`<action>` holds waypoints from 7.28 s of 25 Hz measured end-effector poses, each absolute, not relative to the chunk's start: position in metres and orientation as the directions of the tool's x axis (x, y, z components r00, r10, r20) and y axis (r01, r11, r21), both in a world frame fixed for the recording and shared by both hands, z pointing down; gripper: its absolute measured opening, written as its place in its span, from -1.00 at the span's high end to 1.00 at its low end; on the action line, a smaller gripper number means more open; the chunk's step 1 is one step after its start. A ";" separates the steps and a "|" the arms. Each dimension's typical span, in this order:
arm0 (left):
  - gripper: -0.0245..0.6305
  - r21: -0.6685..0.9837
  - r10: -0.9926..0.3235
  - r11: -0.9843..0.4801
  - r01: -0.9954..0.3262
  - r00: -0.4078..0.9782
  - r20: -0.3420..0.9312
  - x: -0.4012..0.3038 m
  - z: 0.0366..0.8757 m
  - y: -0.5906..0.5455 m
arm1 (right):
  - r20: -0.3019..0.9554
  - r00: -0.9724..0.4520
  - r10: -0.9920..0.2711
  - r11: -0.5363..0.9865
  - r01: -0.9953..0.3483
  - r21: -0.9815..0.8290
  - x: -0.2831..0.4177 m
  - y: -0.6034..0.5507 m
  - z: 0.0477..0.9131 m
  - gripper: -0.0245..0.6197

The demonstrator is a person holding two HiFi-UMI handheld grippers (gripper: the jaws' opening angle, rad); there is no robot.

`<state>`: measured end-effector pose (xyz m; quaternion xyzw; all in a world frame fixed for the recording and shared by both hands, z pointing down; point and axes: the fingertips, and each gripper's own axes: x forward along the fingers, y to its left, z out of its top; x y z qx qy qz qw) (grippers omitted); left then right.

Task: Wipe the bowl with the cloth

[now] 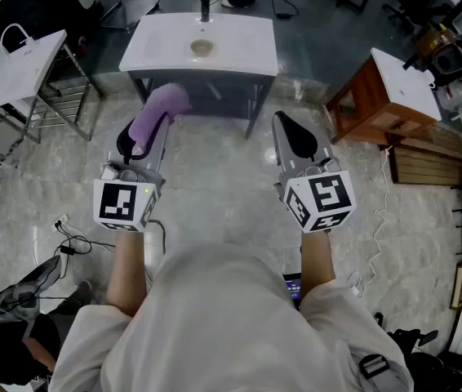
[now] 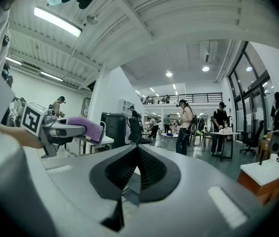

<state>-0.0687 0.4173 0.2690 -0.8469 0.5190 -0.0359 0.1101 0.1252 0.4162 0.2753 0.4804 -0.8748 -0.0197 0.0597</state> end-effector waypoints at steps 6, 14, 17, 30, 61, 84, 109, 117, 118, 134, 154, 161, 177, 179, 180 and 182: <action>0.54 -0.230 -0.885 -0.438 -0.869 0.462 -0.058 -0.058 0.269 0.412 | 0.076 -0.564 -0.823 0.568 -0.821 0.055 0.137 0.411 0.276 0.91; 0.54 -0.113 -0.840 -0.536 -0.837 0.541 -0.025 -0.021 0.285 0.417 | 0.095 -0.638 -0.764 0.642 -0.767 0.015 0.148 0.411 0.285 0.91; 0.54 -0.149 -0.850 -0.523 -0.839 0.527 0.010 -0.007 0.296 0.419 | 0.107 -0.654 -0.749 0.659 -0.752 0.015 0.156 0.409 0.292 0.91; 0.53 -0.170 -0.848 -0.529 -0.831 0.527 0.058 -0.004 0.327 0.348 | 0.085 -0.661 -0.745 0.663 -0.749 -0.016 0.160 0.340 0.319 0.91; 0.53 -0.147 -0.817 -0.576 -0.804 0.568 0.094 -0.107 0.335 0.003 | 0.153 -0.635 -0.757 0.643 -0.765 0.005 0.046 0.007 0.318 0.91; 0.53 -0.051 -0.873 -0.439 -0.897 0.413 0.258 -0.160 0.408 -0.150 | 0.479 -0.736 -0.478 0.822 -0.567 -0.052 -0.032 -0.180 0.451 0.90; 0.53 0.064 -0.844 -0.180 -0.982 0.187 0.503 -0.171 0.530 -0.218 | 0.800 -0.598 -0.049 0.916 -0.346 -0.202 -0.070 -0.276 0.691 0.50; 0.53 0.090 -0.846 -0.134 -0.987 0.162 0.509 -0.153 0.535 -0.213 | 0.858 -0.513 0.035 0.944 -0.264 -0.196 -0.066 -0.270 0.739 0.45; 0.53 0.090 -0.844 -0.129 -0.988 0.157 0.513 -0.154 0.536 -0.211 | 0.862 -0.506 0.035 0.950 -0.251 -0.186 -0.068 -0.272 0.744 0.45; 0.53 0.126 -0.806 -0.089 -0.988 0.145 0.574 -0.163 0.562 -0.189 | 0.949 -0.309 -0.059 0.979 0.166 0.115 -0.077 -0.283 0.810 0.34; 0.53 0.209 -0.807 -0.082 -0.975 0.188 0.559 -0.161 0.567 -0.191 | 0.945 -0.281 -0.165 0.933 0.265 0.242 -0.073 -0.281 0.813 0.88; 0.53 0.201 -0.817 -0.074 -0.977 0.175 0.550 -0.165 0.562 -0.191 | 0.932 -0.347 -0.105 0.974 0.152 0.166 -0.075 -0.273 0.792 0.89; 0.53 0.270 -0.909 -0.170 -0.948 0.256 0.328 -0.166 0.496 -0.187 | 0.463 -0.853 0.242 0.866 -0.026 -0.500 -0.120 -0.202 0.616 0.89; 0.53 0.280 -0.919 -0.205 -0.938 0.283 0.274 -0.162 0.481 -0.185 | 0.398 -0.883 0.251 0.852 0.005 -0.524 -0.119 -0.190 0.592 0.89; 0.53 0.285 -0.922 -0.225 -0.932 0.298 0.247 -0.160 0.475 -0.184 | 0.371 -0.894 0.251 0.847 0.017 -0.531 -0.119 -0.184 0.583 0.89; 0.53 0.302 -0.923 -0.267 -0.915 0.333 0.194 -0.155 0.464 -0.181 | 0.321 -0.913 0.253 0.840 0.043 -0.541 -0.117 -0.174 0.566 0.89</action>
